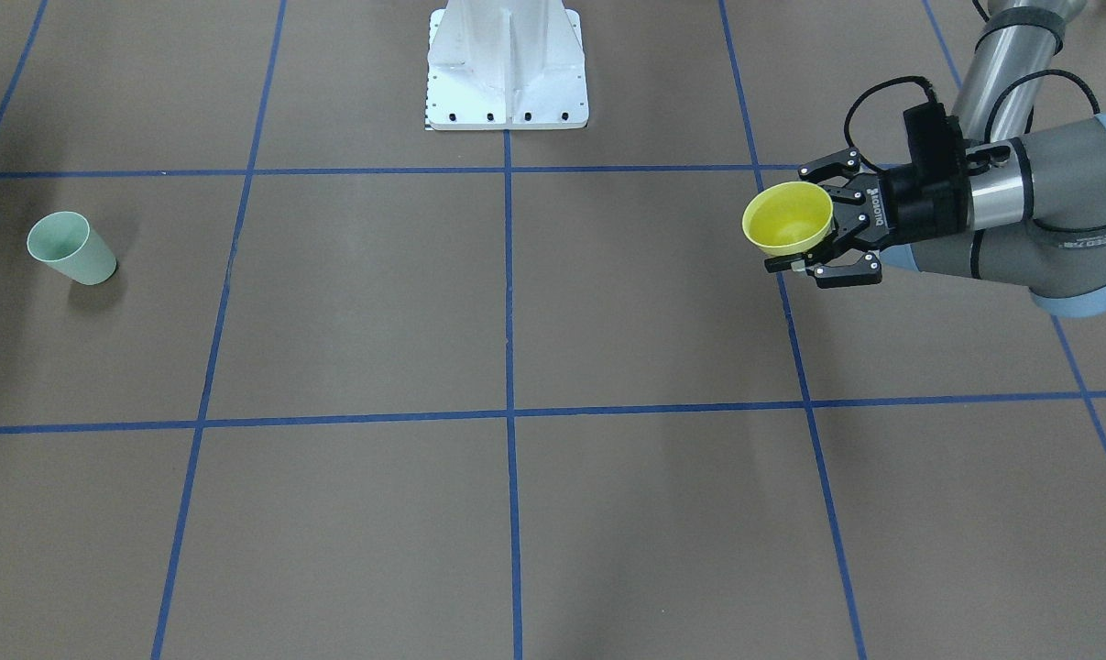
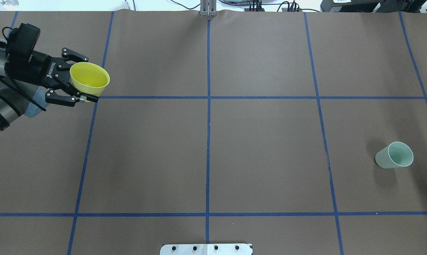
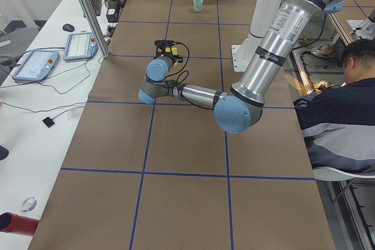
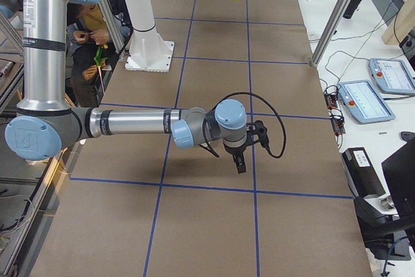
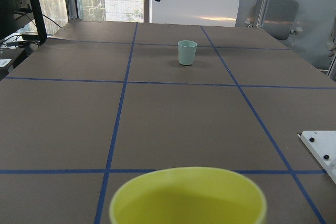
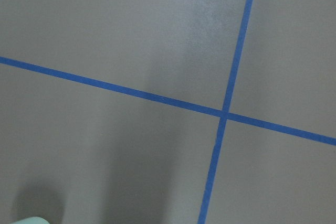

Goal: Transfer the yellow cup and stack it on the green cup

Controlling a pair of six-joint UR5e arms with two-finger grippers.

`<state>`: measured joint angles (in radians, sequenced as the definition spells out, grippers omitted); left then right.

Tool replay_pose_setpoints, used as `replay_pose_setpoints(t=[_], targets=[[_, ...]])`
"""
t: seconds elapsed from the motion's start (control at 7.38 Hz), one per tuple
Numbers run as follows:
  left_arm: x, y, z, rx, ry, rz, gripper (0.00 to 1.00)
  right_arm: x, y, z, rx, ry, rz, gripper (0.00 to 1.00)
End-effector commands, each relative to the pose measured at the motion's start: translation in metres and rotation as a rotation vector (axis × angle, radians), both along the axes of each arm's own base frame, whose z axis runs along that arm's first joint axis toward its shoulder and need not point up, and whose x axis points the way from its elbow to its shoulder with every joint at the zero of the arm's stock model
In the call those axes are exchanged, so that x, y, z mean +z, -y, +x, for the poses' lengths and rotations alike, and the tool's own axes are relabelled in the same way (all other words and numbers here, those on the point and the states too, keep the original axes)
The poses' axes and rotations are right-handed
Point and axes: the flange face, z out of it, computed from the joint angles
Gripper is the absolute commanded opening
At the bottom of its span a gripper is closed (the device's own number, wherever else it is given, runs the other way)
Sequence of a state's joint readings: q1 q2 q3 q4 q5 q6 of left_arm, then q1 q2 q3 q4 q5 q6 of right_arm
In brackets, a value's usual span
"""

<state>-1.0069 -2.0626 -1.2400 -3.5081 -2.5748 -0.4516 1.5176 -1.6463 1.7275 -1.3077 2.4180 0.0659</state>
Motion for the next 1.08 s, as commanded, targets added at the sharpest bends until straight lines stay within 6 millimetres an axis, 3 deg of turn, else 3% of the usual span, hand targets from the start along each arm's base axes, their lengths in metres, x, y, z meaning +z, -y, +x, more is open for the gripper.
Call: replay_pose_setpoints(t=[0.0, 0.27, 0.41, 0.68, 0.81, 0.95], targets=[[-0.034, -0.006, 0.055, -0.018, -0.063, -0.023, 0.00, -0.073, 0.026, -0.022, 0.072, 0.135, -0.054, 1.00], [-0.049, -0.023, 0.105, -0.048, -0.128, -0.059, 0.00, -0.131, 0.050, -0.077, 0.072, 0.189, -0.107, 1.00], [-0.065, -0.026, 0.117, -0.054, -0.157, -0.056, 0.00, -0.168, 0.052, -0.113, 0.065, 0.222, -0.140, 1.00], [-0.087, -0.033, 0.136, -0.048, -0.184, -0.009, 0.00, -0.254, 0.062, -0.192, 0.017, 0.293, -0.171, 1.00], [-0.086, -0.046, 0.161, -0.070, -0.196, 0.048, 0.01, -0.298, 0.058, -0.234, 0.010, 0.330, -0.218, 1.00], [-0.087, -0.062, 0.186, -0.118, -0.229, 0.069, 0.04, -0.343, 0.048, -0.255, 0.009, 0.378, -0.248, 1.00]])
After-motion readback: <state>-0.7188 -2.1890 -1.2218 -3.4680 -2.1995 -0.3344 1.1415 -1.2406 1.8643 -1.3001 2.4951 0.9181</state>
